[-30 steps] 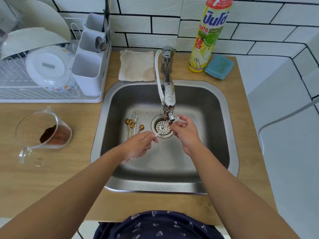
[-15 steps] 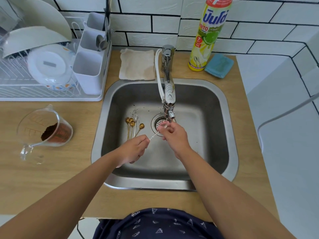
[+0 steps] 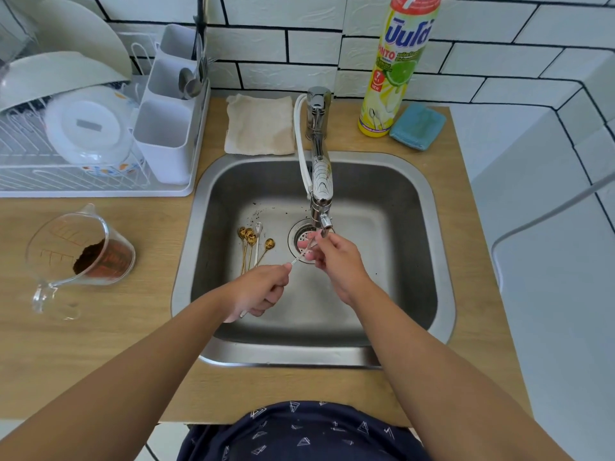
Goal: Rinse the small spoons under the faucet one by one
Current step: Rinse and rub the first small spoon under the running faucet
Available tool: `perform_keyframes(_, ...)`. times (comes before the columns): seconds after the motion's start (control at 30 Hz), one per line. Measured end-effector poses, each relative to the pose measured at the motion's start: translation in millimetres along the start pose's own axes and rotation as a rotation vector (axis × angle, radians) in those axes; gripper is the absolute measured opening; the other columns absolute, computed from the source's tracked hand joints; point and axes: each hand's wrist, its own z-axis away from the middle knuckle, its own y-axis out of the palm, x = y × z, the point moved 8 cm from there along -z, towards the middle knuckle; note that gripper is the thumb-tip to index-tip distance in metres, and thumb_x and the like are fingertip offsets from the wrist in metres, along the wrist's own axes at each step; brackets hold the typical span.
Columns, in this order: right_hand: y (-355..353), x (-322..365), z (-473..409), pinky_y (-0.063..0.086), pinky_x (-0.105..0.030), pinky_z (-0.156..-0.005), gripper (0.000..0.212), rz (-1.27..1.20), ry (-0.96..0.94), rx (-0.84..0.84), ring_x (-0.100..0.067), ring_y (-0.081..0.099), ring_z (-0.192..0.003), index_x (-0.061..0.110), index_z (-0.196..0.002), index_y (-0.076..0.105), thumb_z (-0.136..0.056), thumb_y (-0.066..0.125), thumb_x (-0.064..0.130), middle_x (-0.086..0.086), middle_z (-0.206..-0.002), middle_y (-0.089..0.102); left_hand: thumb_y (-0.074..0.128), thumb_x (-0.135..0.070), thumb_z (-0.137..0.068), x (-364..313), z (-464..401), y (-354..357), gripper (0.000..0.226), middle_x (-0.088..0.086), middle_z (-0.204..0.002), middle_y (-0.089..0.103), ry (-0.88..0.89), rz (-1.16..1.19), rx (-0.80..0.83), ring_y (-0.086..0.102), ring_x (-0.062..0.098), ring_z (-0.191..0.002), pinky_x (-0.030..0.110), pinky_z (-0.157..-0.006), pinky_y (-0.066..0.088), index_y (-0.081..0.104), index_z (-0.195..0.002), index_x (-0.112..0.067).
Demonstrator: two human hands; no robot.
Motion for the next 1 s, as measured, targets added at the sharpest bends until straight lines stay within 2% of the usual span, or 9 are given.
perform_keyframes(0.13,5.0,-2.5,2.0,0.056,-0.019,-0.071,0.011,-0.261,0.070,0.072,-0.008,0.068,-0.076,0.012,-0.108,0.069,-0.104,0.059,0.013,0.002,-0.087,0.078,0.040,-0.055,-0.103,0.5,1.1,-2.6,0.051,0.002,-0.055,0.034,-0.029,0.084,0.067,0.014,0.017,-0.048,0.027,-0.045,0.014,0.046,-0.064,-0.022)
perform_keyframes(0.23,0.4,-5.1,3.1,0.056,-0.018,-0.065,0.013,-0.196,0.083,-0.003,-0.010,0.072,-0.072,0.011,-0.091,0.069,-0.101,0.066,0.019,-0.002,-0.079,0.076,0.039,-0.057,-0.103,-0.7,-0.3,-5.5,0.052,0.002,-0.056,0.044,-0.005,-0.041,0.029,0.020,0.014,-0.044,0.024,-0.042,0.020,0.054,-0.075,-0.016)
perform_keyframes(0.37,6.3,-6.8,2.0,0.057,-0.018,-0.068,0.016,-0.239,0.100,0.025,-0.010,0.076,-0.079,0.010,-0.103,0.069,-0.107,0.055,0.018,-0.001,-0.086,0.080,0.038,-0.056,-0.103,-0.4,-2.6,-12.6,0.052,0.001,-0.054,0.044,0.045,-0.087,-0.042,0.024,0.012,-0.043,0.023,-0.040,0.021,0.053,-0.078,-0.014)
perform_keyframes(0.5,5.3,-3.3,3.2,0.057,-0.023,-0.069,0.008,-0.038,0.030,-0.008,-0.011,0.076,-0.074,0.009,-0.103,0.070,-0.098,0.069,0.015,-0.003,-0.085,0.080,0.037,-0.057,-0.103,-0.4,-2.3,-15.5,0.054,0.003,-0.050,0.047,0.073,-0.147,-0.073,0.030,0.011,-0.043,0.023,-0.042,0.026,0.053,-0.071,-0.016)
perform_keyframes(0.57,2.6,-2.0,2.2,0.058,-0.024,-0.065,0.018,0.001,0.028,-0.050,-0.014,0.077,-0.072,0.007,-0.100,0.070,-0.103,0.061,0.022,-0.005,-0.085,0.081,0.036,-0.058,-0.103,-1.0,-3.3,-15.1,0.056,0.003,-0.050,0.049,0.081,-0.176,-0.083,0.034,0.010,-0.043,0.022,-0.045,0.030,0.054,-0.069,-0.017)
perform_keyframes(0.67,7.7,-2.5,0.7,0.058,-0.022,-0.071,0.019,-0.128,0.053,0.036,-0.014,0.078,-0.084,0.013,-0.106,0.069,-0.109,0.051,0.019,-0.003,-0.095,0.081,0.038,-0.058,-0.102,1.2,-5.2,-17.5,0.055,0.005,-0.051,0.048,0.054,-0.086,-0.076,0.029,0.014,-0.042,0.024,-0.041,0.024,0.054,-0.070,-0.016)
perform_keyframes(0.77,12.5,-2.7,1.7,0.057,-0.021,-0.074,0.011,-0.147,0.038,0.125,-0.012,0.077,-0.087,0.016,-0.109,0.065,-0.102,0.062,0.009,0.001,-0.097,0.081,0.041,-0.055,-0.103,6.5,-5.7,-17.2,0.051,0.005,-0.053,0.048,-0.006,0.066,-0.006,0.021,0.013,-0.038,0.020,-0.037,0.018,0.054,-0.076,-0.014)
perform_keyframes(0.9,-0.1,-2.8,0.2,0.057,-0.022,-0.064,0.011,-0.075,-0.011,0.018,-0.012,0.077,-0.073,0.013,-0.091,0.065,-0.098,0.070,0.019,-0.005,-0.084,0.080,0.041,-0.054,-0.103,7.7,-3.3,-10.4,0.044,0.005,-0.066,0.054,-0.031,0.136,0.080,0.018,0.011,-0.037,0.022,-0.040,0.014,0.054,-0.097,-0.013)
perform_keyframes(1.0,2.4,-5.9,-1.0,0.057,-0.021,-0.064,0.017,-0.040,-0.013,0.016,-0.013,0.077,-0.075,0.014,-0.099,0.068,-0.107,0.056,0.023,-0.003,-0.092,0.081,0.040,-0.050,-0.104,2.9,-1.8,-10.5,0.040,0.003,-0.065,0.050,0.020,0.075,0.073,0.018,0.012,-0.040,0.025,-0.041,0.014,0.052,-0.093,-0.014)
